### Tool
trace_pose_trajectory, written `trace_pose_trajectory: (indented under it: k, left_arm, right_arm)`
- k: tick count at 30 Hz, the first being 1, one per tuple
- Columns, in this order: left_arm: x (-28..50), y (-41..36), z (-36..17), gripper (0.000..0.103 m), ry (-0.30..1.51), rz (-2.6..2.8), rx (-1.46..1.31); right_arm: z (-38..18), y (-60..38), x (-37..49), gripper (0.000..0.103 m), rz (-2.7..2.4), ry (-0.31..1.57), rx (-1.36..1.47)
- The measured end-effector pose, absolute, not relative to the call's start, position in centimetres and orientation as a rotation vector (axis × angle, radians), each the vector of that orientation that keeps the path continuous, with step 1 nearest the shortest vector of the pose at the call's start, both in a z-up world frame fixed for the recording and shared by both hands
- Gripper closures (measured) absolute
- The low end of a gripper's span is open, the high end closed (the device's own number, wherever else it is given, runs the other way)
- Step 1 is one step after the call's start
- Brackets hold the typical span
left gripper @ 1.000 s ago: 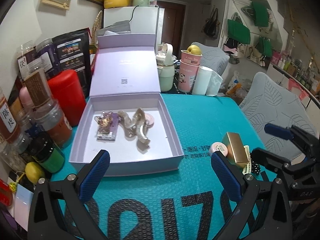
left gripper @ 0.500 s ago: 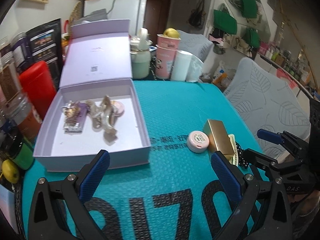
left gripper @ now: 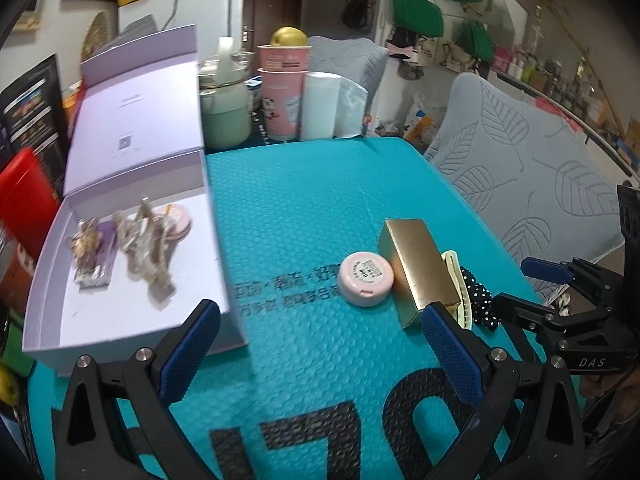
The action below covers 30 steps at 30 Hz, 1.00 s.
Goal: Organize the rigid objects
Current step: 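Move the left gripper to the pink compact while the right gripper approaches the polka-dot scrunchie, then grasp the pink compact with the left gripper while the right gripper grasps the black polka-dot scrunchie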
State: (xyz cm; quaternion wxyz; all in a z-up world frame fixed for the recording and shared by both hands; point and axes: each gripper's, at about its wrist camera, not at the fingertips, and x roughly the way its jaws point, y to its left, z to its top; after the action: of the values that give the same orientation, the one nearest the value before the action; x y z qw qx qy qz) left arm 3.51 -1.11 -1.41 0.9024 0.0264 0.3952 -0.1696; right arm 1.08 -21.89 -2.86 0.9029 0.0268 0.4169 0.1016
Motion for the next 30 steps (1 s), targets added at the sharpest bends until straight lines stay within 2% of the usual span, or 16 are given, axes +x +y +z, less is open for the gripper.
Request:
trace_pose_trajectory:
  k: [2, 3, 6, 7, 14, 16, 17, 24, 27, 29, 30]
  left_arm:
    - [4.0, -1.8, -1.7, 0.001, 0.819, -0.362, 0.077]
    - [4.4, -2.2, -1.9, 0.002, 0.814, -0.369, 0.092]
    - [5.3, -3.0, -2.5, 0.018, 0.813, -0.386, 0.118]
    - [5.8, -3.3, -2.8, 0.019, 0.825, -0.386, 0.125]
    - [7.7, -4.7, -4.3, 0.019, 0.855, -0.412, 0.173]
    - [8.2, -5.0, -4.7, 0.028, 0.871, -0.416, 0.185]
    - [8.5, -5.2, -5.0, 0.029, 0.885, -0.424, 0.186]
    - [10.5, -6.0, -6.7, 0.029, 0.953, -0.473, 0.152]
    - [10.8, -6.7, -7.1, 0.03, 0.958, -0.469, 0.176]
    - [10.8, -7.0, -7.5, 0.045, 0.964, -0.489, 0.171]
    - [10.9, -7.0, -7.7, 0.051, 0.968, -0.488, 0.17]
  right_arm:
    - [-3.2, -22.3, 1.2, 0.026, 0.192, 0.878, 0.055]
    - [-3.4, -22.6, 1.3, 0.027, 0.182, 0.885, 0.058]
    - [-4.1, -23.2, 1.6, 0.035, 0.174, 0.907, 0.074]
    - [-4.5, -23.3, 1.7, 0.037, 0.173, 0.918, 0.076]
    - [-6.3, -23.0, 2.9, 0.049, 0.196, 0.966, 0.07]
    - [-6.6, -23.0, 3.1, 0.053, 0.192, 0.971, 0.072]
    - [-6.8, -23.0, 3.2, 0.055, 0.184, 0.975, 0.066]
    - [-7.0, -22.6, 3.4, 0.057, 0.166, 0.969, 0.016]
    - [-7.2, -22.6, 3.5, 0.063, 0.153, 0.966, -0.004]
    - [-7.2, -22.7, 3.4, 0.075, 0.138, 0.959, -0.004]
    - [-7.2, -22.9, 3.4, 0.077, 0.131, 0.959, 0.003]
